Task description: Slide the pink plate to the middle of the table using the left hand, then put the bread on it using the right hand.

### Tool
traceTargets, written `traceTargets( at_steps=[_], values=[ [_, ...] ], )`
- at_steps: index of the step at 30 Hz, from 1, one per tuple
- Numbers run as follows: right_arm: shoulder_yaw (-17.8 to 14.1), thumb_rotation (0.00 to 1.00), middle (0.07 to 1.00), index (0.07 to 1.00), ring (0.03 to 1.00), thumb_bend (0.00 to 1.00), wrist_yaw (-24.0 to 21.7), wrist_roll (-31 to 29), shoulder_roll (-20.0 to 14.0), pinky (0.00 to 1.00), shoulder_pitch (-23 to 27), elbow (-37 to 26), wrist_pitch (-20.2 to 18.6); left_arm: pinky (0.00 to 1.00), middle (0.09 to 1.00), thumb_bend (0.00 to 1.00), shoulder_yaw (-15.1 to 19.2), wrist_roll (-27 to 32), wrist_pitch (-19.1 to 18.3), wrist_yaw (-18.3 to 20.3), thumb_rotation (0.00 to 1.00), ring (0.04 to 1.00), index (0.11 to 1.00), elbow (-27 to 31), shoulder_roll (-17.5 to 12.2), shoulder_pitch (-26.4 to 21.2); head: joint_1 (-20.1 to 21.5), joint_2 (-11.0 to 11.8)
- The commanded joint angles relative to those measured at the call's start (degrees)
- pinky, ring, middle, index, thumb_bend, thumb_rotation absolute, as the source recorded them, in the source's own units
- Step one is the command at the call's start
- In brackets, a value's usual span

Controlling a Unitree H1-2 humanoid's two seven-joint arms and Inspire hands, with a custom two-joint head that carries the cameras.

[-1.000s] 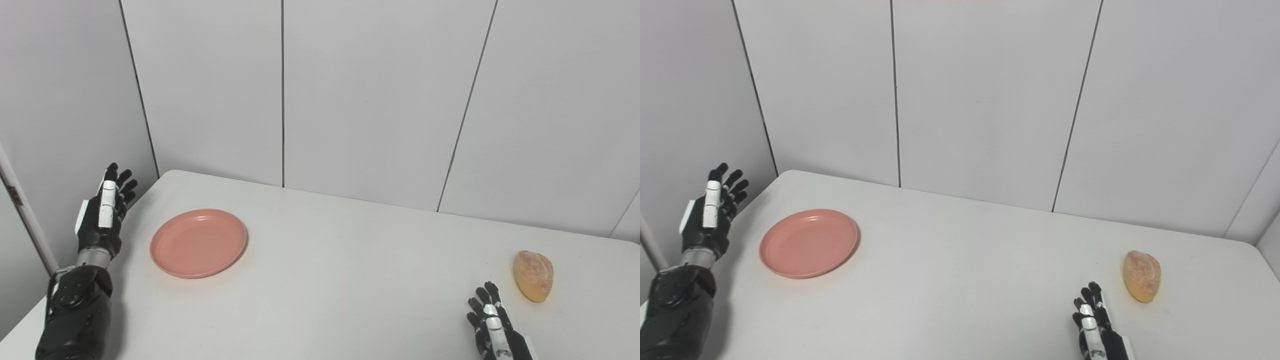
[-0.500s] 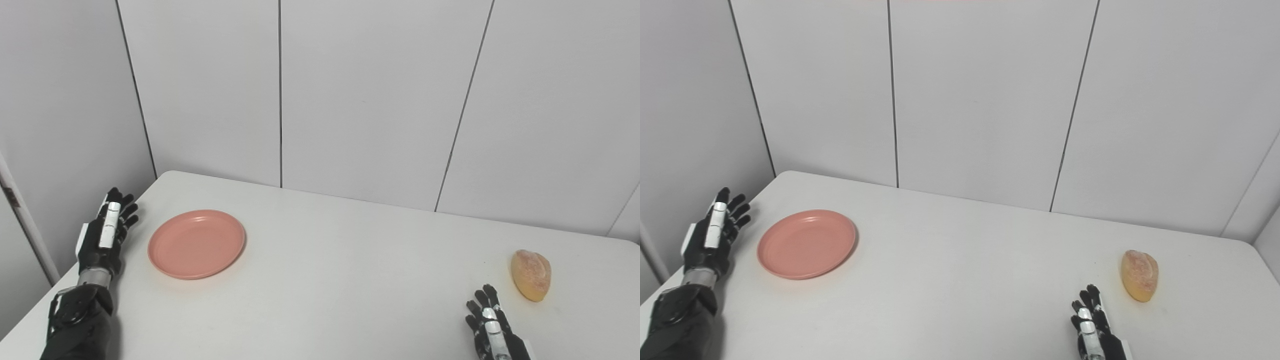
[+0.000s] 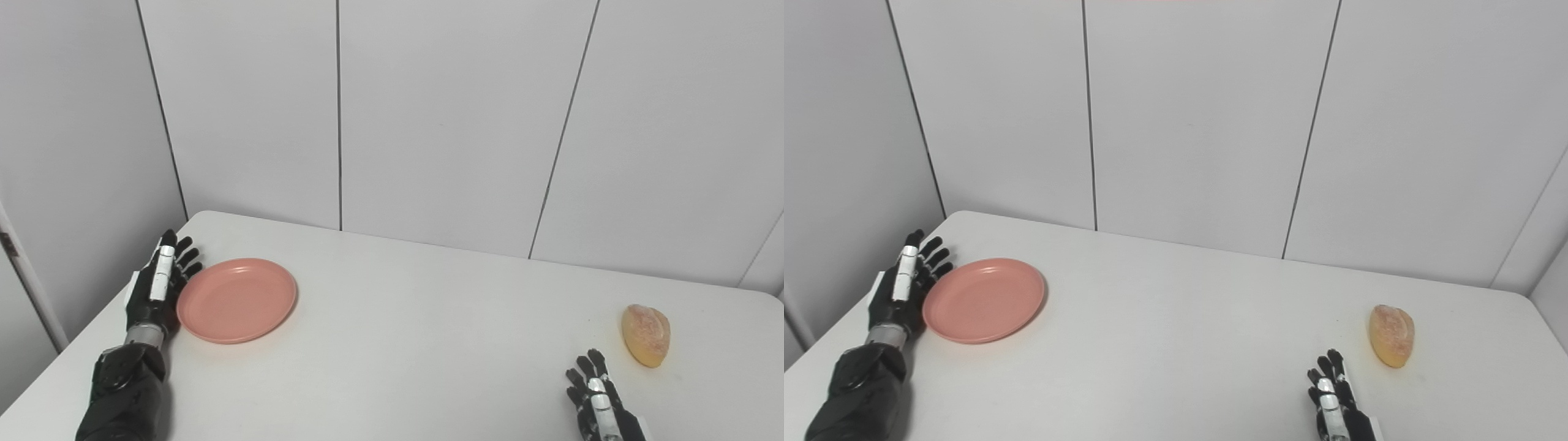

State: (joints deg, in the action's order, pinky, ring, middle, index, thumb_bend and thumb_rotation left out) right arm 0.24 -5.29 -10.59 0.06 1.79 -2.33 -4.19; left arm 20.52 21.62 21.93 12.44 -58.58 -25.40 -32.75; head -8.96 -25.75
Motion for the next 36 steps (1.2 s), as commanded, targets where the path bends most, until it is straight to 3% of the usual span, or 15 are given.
traceTargets(
  at_steps=[1, 16, 23, 27, 36],
  values=[
    [0.15, 0.81, 0.978, 0.998, 0.959, 0.68, 0.66, 0.23, 0.45, 1.00, -0.81, 0.39, -3.20, 0.88, 0.917, 0.88, -0.29, 0.08, 0.41, 1.15, 0.80, 0.901, 0.955, 1.29, -0.07, -2.06, 0.09, -0.12],
    [0.58, 0.83, 0.979, 1.000, 0.954, 0.67, 1.23, 0.53, 0.86, 1.00, -0.78, -0.29, -4.02, 0.92, 0.940, 0.89, -0.89, 1.70, -3.51, 3.30, 0.81, 0.924, 0.962, 3.10, 1.78, -3.03, 0.71, -0.51],
    [0.91, 0.82, 0.974, 0.997, 0.943, 0.67, 1.52, 0.81, 1.09, 0.99, -1.14, -1.35, -4.72, 0.89, 0.924, 0.85, -2.11, 0.67, -5.12, 3.38, 0.82, 0.905, 0.946, 6.05, 4.34, -2.53, 1.24, -1.02],
    [1.07, 0.82, 0.973, 0.996, 0.941, 0.68, 1.86, 0.87, 1.32, 0.99, -1.25, -1.91, -5.33, 0.89, 0.912, 0.91, -2.68, 1.05, -6.40, 3.56, 0.79, 0.894, 0.938, 7.25, 5.55, -2.36, 1.49, -1.24],
    [1.78, 0.82, 0.972, 0.996, 0.936, 0.68, 2.17, 1.42, 1.87, 0.99, -1.24, -2.64, -5.74, 0.85, 0.890, 0.90, -5.74, -0.13, -7.42, 4.40, 0.78, 0.879, 0.931, 9.45, 8.56, -2.27, 2.33, -1.58]
  ],
)
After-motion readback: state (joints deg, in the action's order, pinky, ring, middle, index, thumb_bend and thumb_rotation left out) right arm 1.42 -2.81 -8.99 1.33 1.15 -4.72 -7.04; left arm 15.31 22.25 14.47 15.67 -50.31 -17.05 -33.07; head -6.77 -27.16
